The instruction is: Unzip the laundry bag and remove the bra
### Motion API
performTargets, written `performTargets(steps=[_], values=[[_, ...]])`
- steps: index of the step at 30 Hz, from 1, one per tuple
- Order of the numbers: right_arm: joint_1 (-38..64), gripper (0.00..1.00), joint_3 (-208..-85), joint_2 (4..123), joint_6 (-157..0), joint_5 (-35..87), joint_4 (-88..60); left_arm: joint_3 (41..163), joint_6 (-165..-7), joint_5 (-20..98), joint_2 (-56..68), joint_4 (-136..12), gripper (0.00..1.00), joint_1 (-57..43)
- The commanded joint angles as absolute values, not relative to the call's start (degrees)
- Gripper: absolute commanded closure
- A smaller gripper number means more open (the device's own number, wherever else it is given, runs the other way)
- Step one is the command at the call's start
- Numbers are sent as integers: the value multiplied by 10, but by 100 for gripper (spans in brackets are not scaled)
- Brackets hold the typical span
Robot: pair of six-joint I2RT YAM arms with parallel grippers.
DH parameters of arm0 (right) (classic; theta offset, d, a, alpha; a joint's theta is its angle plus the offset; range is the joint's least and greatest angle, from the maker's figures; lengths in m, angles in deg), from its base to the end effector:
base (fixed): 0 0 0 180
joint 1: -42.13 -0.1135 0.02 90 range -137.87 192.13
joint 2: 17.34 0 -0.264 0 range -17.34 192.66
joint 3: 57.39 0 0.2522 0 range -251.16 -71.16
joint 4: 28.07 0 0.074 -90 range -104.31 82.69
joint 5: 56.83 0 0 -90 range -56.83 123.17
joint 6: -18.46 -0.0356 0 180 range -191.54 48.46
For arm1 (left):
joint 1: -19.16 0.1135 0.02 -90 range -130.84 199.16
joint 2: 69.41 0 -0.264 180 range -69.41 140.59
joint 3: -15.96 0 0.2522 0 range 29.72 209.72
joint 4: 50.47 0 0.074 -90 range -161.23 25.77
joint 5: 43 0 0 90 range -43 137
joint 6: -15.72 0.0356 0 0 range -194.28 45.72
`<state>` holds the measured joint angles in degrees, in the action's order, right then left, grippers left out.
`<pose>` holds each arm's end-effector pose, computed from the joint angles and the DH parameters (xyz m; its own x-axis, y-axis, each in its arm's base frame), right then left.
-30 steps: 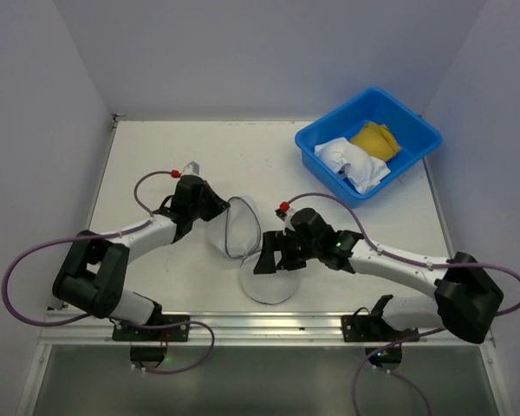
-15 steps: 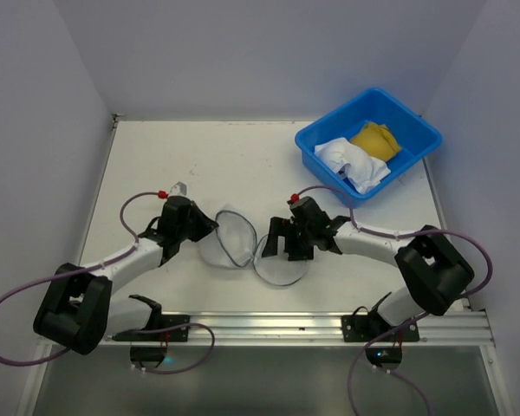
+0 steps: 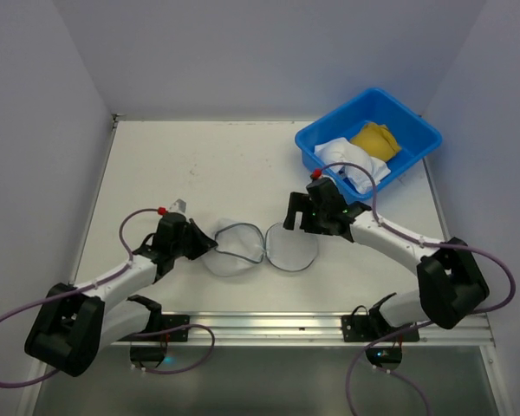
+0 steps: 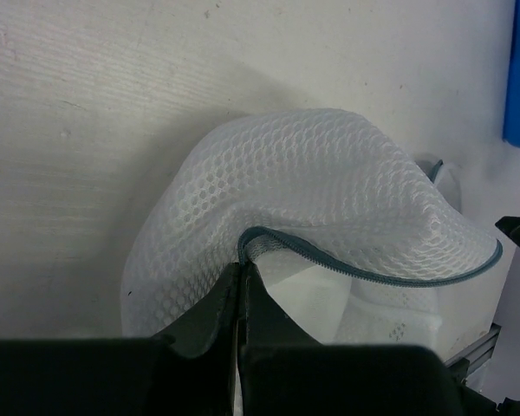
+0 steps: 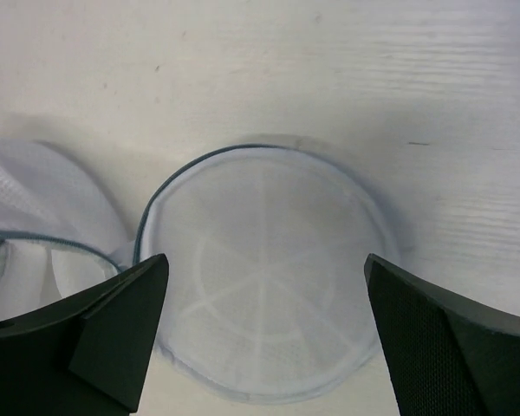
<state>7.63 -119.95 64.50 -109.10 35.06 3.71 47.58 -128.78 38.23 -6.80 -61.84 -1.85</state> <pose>0.2392 0.1630 0.2063 -0.8428 0.1600 -0.5139 -0.0445 0.9308 0.3628 0.1805 -0.0751 0.1445 -0.7394 -0.5779 -0.3455 -0.2452 0.7090 -0.6612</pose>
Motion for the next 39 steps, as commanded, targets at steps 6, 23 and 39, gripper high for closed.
performTargets(steps=[6, 23, 39], values=[[126, 14, -1118, 619, -1150, 347, 48, 469, -1290, 358, -38, -576, 100, -17], [126, 100, -1200, 582, -1113, 397, 162, 490, -1267, 404, 11, -539, 100, -72], [-42, 100, -1416, 607, -1019, 429, 262, 638, -1355, 410, 244, -422, 100, -210]])
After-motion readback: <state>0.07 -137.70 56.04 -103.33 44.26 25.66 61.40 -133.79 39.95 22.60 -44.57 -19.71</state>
